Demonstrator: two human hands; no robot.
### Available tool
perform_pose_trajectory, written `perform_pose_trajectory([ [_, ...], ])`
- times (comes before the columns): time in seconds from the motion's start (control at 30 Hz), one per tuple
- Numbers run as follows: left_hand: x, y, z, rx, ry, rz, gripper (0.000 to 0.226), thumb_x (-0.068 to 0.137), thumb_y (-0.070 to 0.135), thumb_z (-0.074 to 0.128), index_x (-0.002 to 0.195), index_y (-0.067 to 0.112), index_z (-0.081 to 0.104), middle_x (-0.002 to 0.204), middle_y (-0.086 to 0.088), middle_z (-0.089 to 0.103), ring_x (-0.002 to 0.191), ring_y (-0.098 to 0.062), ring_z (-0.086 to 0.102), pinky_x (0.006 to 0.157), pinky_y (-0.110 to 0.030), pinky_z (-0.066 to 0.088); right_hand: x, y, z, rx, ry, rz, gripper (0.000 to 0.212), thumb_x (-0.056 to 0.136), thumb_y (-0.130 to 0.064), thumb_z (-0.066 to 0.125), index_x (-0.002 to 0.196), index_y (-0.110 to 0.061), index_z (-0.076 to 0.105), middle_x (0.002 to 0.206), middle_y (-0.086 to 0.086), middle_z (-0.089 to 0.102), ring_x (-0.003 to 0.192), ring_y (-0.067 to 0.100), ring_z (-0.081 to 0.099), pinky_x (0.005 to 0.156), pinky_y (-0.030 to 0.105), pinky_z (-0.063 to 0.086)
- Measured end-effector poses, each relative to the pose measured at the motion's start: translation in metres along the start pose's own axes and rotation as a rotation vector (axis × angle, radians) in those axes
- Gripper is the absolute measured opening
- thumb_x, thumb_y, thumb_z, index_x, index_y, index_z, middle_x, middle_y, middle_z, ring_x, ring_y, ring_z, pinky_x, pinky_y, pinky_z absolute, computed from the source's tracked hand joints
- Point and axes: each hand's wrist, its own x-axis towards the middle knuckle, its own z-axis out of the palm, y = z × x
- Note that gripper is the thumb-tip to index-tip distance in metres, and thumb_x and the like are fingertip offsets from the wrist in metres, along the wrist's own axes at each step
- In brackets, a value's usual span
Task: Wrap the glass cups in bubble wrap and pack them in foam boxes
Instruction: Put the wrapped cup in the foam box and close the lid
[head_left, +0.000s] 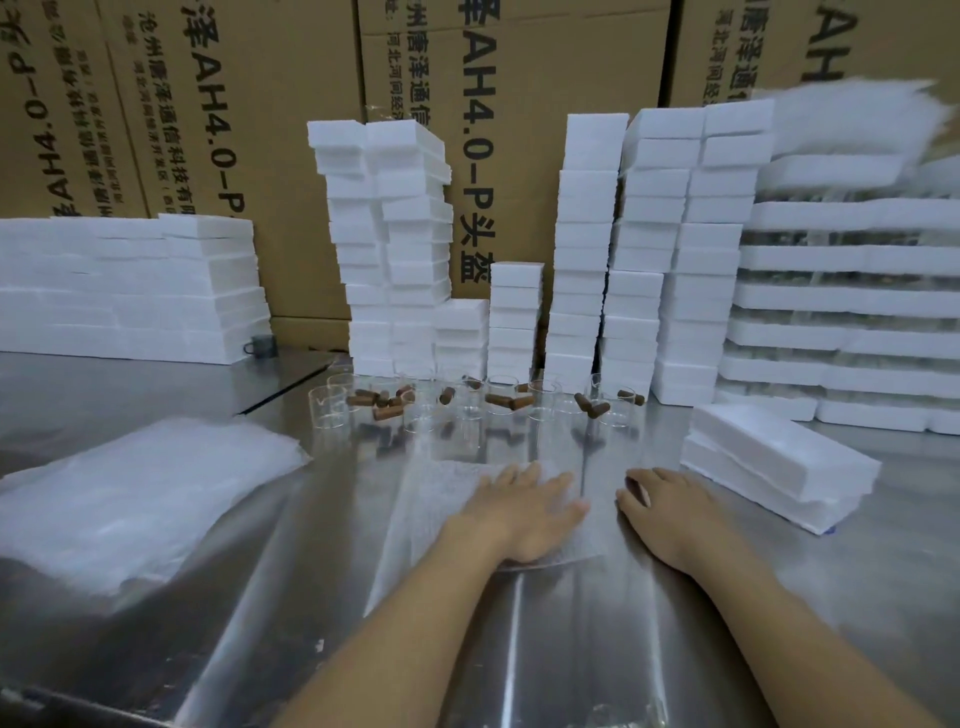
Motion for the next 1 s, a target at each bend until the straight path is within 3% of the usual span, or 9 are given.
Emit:
perform_pose_trajectory([
  [0.07,0.001,-0.004,-0.001,-0.056,0.095,0.045,0.067,0.107,0.073,0.025,0.168,0.046,0.024,0.179,0.001,0.017,0.166,-0.022,0.013,0.133,-0.052,0.009,-0.001,0.000,-0.001,0.011,0.008,0.002,0.052,0.103,-0.057,0.038,0.146,-0.033,0.052,0.154,-0.002,0.051,0.140,0.027,0.046,0.117,0.044,0.038],
  [0.17,0.001,-0.026,-0.008,-0.043,0.329,0.052,0.051,0.109,0.060,0.042,0.155,0.039,0.054,0.169,0.006,0.042,0.156,-0.020,0.035,0.127,-0.044,0.027,-0.004,-0.001,-0.002,0.017,0.030,-0.003,0.048,0.103,-0.056,0.040,0.141,-0.032,0.056,0.150,-0.002,0.055,0.137,0.026,0.049,0.114,0.043,0.041],
  [0.27,0.008,-0.061,-0.016,-0.125,0.585,-0.094,0.034,0.108,0.039,0.052,0.136,0.031,0.070,0.150,0.005,0.060,0.139,-0.019,0.051,0.113,-0.039,0.042,-0.007,-0.001,-0.003,0.016,0.044,-0.016,0.045,0.103,-0.053,0.042,0.137,-0.030,0.059,0.145,-0.001,0.058,0.132,0.026,0.053,0.110,0.041,0.043],
  [0.37,0.017,-0.102,-0.020,-0.091,0.769,-0.306,0.033,0.105,0.033,0.059,0.137,0.027,0.068,0.152,-0.001,0.054,0.142,-0.022,0.045,0.116,-0.043,0.043,-0.006,0.000,-0.003,0.021,0.068,-0.029,0.042,0.103,-0.050,0.044,0.133,-0.027,0.063,0.141,0.000,0.062,0.130,0.025,0.055,0.107,0.040,0.043],
  [0.53,0.025,-0.158,-0.024,-0.161,0.760,-0.437,0.074,0.101,0.007,0.058,0.168,0.022,0.030,0.179,0.000,0.017,0.166,-0.025,0.010,0.133,-0.051,0.021,-0.002,0.004,0.001,0.048,0.084,-0.036,0.044,0.103,-0.053,0.045,0.136,-0.031,0.061,0.145,-0.004,0.060,0.133,0.023,0.053,0.109,0.040,0.042],
  [0.7,0.033,-0.170,-0.021,-0.157,0.572,-0.538,0.081,0.107,0.019,0.054,0.173,0.023,0.008,0.181,0.001,0.005,0.167,-0.030,-0.004,0.130,-0.056,0.022,0.001,0.007,0.006,0.053,0.085,-0.031,0.046,0.102,-0.058,0.043,0.139,-0.035,0.059,0.147,-0.006,0.058,0.133,0.022,0.053,0.108,0.040,0.043],
  [0.83,0.030,-0.165,-0.022,-0.102,0.656,-0.573,0.068,0.104,0.019,0.058,0.166,0.019,0.032,0.172,-0.007,0.032,0.162,-0.033,0.018,0.127,-0.052,0.030,0.001,0.008,0.004,0.045,0.081,-0.035,0.045,0.103,-0.057,0.043,0.139,-0.035,0.059,0.146,-0.006,0.059,0.132,0.022,0.054,0.106,0.039,0.043],
  [1.0,0.032,-0.164,-0.024,-0.099,0.768,-0.555,0.036,0.110,0.034,0.055,0.143,0.021,0.061,0.145,-0.009,0.057,0.135,-0.032,0.050,0.107,-0.047,0.047,0.000,0.006,0.004,0.041,0.081,-0.033,0.044,0.103,-0.057,0.043,0.136,-0.035,0.060,0.145,-0.005,0.060,0.130,0.023,0.056,0.105,0.040,0.044],
])
